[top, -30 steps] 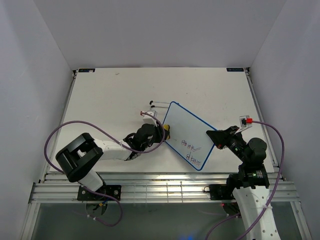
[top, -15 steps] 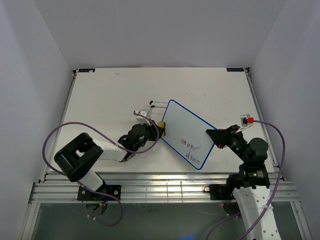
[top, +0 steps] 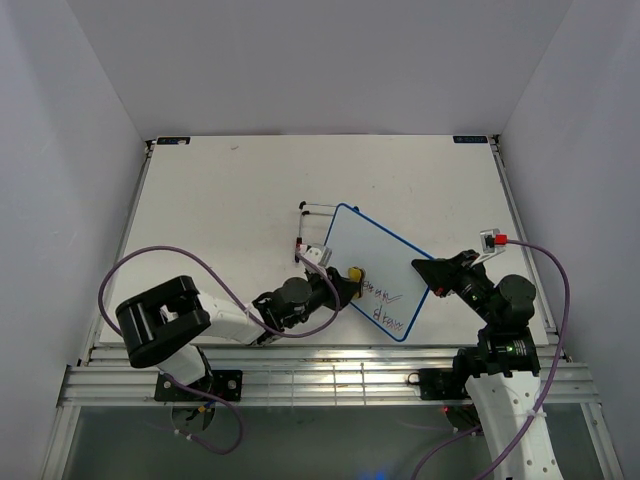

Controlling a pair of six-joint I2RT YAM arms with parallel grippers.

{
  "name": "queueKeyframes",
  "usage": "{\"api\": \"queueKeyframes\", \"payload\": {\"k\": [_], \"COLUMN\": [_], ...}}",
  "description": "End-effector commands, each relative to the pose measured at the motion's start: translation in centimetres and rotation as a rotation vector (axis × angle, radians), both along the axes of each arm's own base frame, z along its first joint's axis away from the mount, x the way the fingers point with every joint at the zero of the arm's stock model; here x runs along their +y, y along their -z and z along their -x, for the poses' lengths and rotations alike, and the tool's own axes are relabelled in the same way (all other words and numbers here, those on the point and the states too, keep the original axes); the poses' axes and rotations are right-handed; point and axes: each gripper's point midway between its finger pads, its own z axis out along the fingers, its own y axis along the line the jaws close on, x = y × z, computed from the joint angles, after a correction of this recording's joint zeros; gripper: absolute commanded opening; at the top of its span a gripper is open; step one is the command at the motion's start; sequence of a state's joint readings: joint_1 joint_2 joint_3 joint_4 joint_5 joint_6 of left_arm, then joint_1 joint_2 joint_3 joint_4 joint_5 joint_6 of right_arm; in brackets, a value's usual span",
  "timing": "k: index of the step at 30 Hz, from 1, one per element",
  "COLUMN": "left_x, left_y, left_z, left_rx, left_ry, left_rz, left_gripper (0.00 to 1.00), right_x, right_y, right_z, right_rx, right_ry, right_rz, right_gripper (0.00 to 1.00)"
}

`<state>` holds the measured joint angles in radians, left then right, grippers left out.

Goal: Erase the whiteboard

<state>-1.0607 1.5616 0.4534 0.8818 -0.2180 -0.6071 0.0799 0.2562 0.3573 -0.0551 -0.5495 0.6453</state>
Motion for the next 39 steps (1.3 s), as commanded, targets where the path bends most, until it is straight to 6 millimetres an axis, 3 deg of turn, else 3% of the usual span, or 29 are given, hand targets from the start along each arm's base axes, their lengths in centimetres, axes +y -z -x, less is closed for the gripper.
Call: {"api": "queueKeyframes", "payload": {"k": [1, 6, 12, 16, 23, 29, 36, 39], "left_x": [-2.3, -1.1, 3.4, 7.6, 10.1, 8.1, 2.6, -0.5], "left_y": [-1.3, 0.0, 1.4, 2.0, 1.6, 0.4, -1.4, -2.2], "left_z": [2.6, 2.3, -0.3, -2.6, -3.8, -3.1, -0.7, 1.6], "left_rx": [-0.018, 0.001, 0.024, 0.011, -0.043, -0.061, -0.096, -0.097], "left_ry": [0.079, 0.033, -0.094, -0.199, -0.267, -0.194, -0.112, -0.046], "left_rz": [0.04, 0.011, -0.024, -0.053, -0.093, -0.068, -0.077, -0.054], "left_gripper": [0.0, 0.0, 0.0, 0.0, 0.0, 0.0, 0.0, 0.0], "right_x": [2.5, 2.5, 2.4, 2.5, 2.6, 2.7, 2.7, 2.7], "right_y": [-7.0, -6.8, -7.1, -7.5, -8.3, -7.9, -7.2, -7.0], "right_z": [4.0, 4.0, 4.2, 4.4, 4.8, 4.8, 4.4, 4.3], "right_rx": [-0.109, -0.109, -0.109, -0.089, -0.076, -0.062, -0.047, -0.043], "right_ry": [-0.201, -0.198, -0.197, -0.205, -0.214, -0.223, -0.219, -0.217], "right_rz": [-0.145, -0.138, -0.129, -0.148, -0.15, -0.154, -0.163, -0.163], "right_gripper": [0.08, 0.08, 0.08, 0.08, 0.08, 0.08, 0.08, 0.08]}}
